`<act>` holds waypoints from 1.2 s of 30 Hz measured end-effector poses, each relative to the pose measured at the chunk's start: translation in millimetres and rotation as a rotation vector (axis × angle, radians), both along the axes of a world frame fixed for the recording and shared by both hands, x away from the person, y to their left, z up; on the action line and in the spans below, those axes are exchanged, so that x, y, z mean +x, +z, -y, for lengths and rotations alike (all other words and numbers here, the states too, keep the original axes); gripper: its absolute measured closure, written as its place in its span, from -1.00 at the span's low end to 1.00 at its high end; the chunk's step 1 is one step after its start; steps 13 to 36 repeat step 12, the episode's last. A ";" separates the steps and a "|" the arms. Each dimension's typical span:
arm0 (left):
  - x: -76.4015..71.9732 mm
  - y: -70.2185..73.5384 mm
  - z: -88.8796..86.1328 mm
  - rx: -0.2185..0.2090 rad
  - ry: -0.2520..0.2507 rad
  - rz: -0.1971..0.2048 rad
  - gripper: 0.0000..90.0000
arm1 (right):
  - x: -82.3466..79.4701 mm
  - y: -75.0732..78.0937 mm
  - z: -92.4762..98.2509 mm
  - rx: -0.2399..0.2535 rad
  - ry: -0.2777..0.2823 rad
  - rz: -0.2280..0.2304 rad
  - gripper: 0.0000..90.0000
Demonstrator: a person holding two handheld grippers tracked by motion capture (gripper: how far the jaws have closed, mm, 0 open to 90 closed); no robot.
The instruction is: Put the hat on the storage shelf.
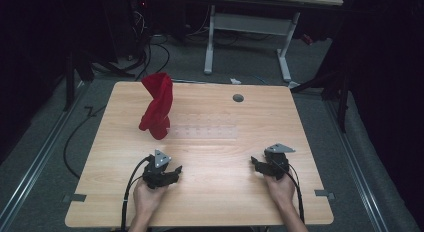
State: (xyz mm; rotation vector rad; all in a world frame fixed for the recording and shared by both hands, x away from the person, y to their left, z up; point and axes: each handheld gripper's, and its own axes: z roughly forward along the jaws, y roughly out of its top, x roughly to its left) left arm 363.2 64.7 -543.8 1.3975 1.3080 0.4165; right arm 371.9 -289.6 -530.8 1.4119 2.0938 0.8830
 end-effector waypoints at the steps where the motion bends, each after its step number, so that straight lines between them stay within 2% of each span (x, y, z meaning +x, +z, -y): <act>1: 0.6 -1.4 0.6 0.011 0.005 0.000 -0.13 | 0.0 0.0 0.0 0.000 0.000 0.000 -0.16; 12: 4.8 -2.2 0.4 0.018 0.022 -0.014 -0.29 | -0.2 0.0 -0.2 0.001 0.000 -0.002 -0.16; 36: 4.8 -2.2 0.4 0.018 0.022 -0.014 -0.29 | -0.2 0.0 -0.2 0.001 0.000 -0.002 -0.16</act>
